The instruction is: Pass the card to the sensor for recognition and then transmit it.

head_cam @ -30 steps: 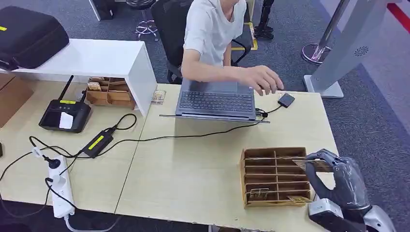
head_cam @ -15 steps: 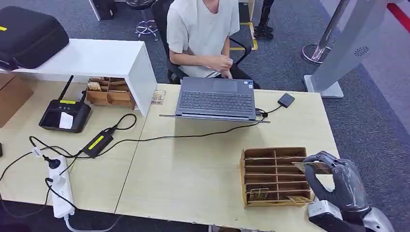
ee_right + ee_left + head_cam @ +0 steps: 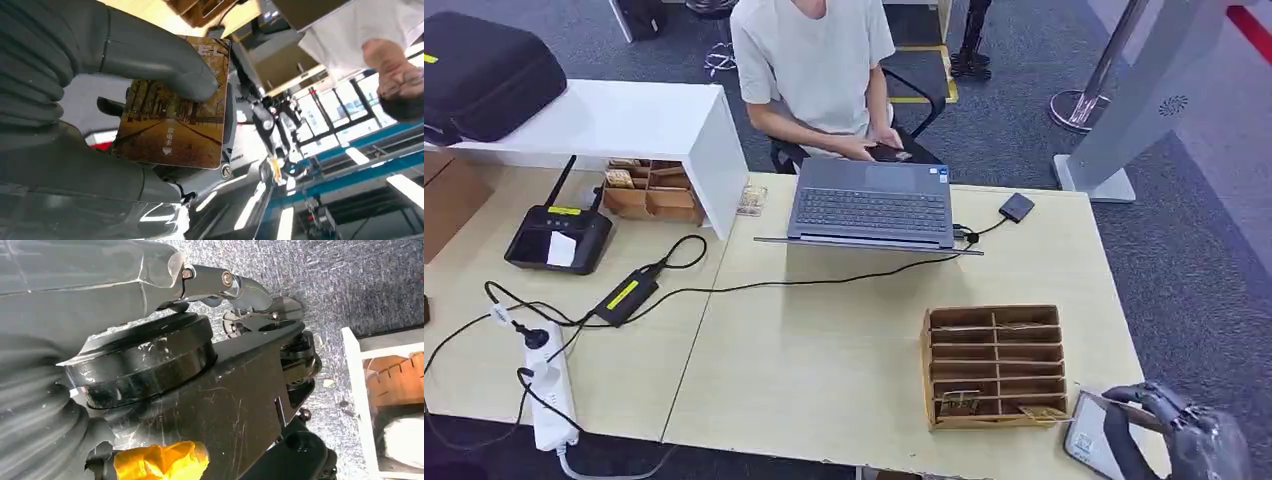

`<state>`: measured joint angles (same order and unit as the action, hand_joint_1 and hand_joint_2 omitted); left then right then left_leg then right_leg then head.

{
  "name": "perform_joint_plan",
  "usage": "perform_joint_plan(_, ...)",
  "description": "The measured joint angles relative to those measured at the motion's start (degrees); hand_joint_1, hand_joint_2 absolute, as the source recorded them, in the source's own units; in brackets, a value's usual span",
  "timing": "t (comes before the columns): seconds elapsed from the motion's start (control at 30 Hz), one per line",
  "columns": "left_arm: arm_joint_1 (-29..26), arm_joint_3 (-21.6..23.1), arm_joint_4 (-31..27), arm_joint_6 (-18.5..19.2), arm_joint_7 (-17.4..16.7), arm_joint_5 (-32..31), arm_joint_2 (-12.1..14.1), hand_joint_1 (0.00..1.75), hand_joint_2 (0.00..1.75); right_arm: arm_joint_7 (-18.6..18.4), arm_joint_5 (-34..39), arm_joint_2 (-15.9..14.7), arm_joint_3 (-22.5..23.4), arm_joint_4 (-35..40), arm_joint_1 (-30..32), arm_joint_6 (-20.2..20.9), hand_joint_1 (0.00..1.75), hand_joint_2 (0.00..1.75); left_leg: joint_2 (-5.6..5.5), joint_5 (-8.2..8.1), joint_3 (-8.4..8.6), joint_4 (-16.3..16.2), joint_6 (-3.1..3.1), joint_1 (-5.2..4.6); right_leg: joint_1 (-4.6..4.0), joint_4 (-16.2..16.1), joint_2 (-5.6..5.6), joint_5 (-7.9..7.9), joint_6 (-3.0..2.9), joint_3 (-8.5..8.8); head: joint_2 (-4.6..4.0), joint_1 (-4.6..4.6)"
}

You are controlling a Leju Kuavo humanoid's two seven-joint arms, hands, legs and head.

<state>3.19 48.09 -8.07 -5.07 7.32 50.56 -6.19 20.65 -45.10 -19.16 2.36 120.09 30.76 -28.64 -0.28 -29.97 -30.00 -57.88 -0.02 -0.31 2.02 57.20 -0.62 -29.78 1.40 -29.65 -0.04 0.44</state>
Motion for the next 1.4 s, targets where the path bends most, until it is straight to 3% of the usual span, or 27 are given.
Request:
perform_joint_plan(0.2,0.0,0.0,0.0,-1.1,0.0,1.3,-0.4,0.0,1.75,-0.2,-9.6,6.1,2.5,6.8,10.0,-6.0,1.75,1.75,0.02,0.0,0.02,0.0,0.0,0.01,0.0,0.0,0.01,-0.04,0.03,0.01,0.0,0.0)
perform_joint_plan(0.6,0.0,0.0,0.0,-1.7,-0.4,2.0,-0.5,0.0,1.75,-0.4,-16.7,14.2,4.1,11.8,17.7,-9.0,1.75,1.75,0.05,0.0,0.05,0.0,0.0,0.01,0.01,0.0,0.04,-0.03,0.03,-0.01,0.0,0.0)
perform_joint_plan(0.67,0.1,0.0,0.0,-1.7,-0.6,1.9,-0.5,0.0,1.75,1.8,-20.2,16.2,5.2,11.5,17.6,-10.4,1.75,1.75,0.06,0.0,0.07,0.0,0.0,0.02,0.01,0.0,0.05,-0.03,0.03,-0.02,0.0,0.02)
perform_joint_plan(0.77,0.1,0.0,0.0,-1.7,-1.4,1.6,-0.5,0.0,1.75,15.0,-23.6,22.7,10.0,10.4,14.8,-10.8,1.75,1.75,0.06,0.01,0.09,0.0,-0.01,0.03,-0.03,0.0,0.07,-0.03,0.03,-0.01,0.0,0.02)
perform_joint_plan(0.8,0.1,0.0,0.0,-1.7,-1.5,1.6,-0.5,0.0,1.75,17.5,-24.3,24.9,12.4,9.9,13.6,-10.9,1.75,1.75,0.05,0.01,0.11,0.0,-0.01,0.03,-0.03,0.0,0.06,-0.03,0.03,0.03,0.0,-0.02)
perform_joint_plan(0.87,0.1,0.0,0.0,-2.0,-1.6,1.5,-0.6,0.0,1.75,18.5,-26.3,27.2,15.7,8.5,11.3,-10.9,1.75,1.75,0.09,0.01,0.1,0.0,-0.01,0.08,-0.04,0.0,0.12,-0.02,0.02,0.08,0.0,-0.02)
perform_joint_plan(1.03,0.3,0.1,0.0,-2.6,-2.0,1.3,-0.9,0.0,1.75,19.0,-30.0,29.8,23.0,4.4,5.8,-10.9,1.75,1.75,0.08,0.01,0.1,0.0,-0.01,0.05,-0.01,0.0,0.11,0.0,0.03,0.07,0.0,0.02)
perform_joint_plan(1.4,0.3,0.7,0.0,-2.6,-2.2,1.2,-0.9,0.0,1.75,19.2,-30.1,31.4,26.9,1.7,3.2,-11.0,1.75,1.75,0.09,0.0,0.06,-0.1,0.0,0.04,0.0,0.0,0.12,0.0,0.04,0.1,0.0,0.0)
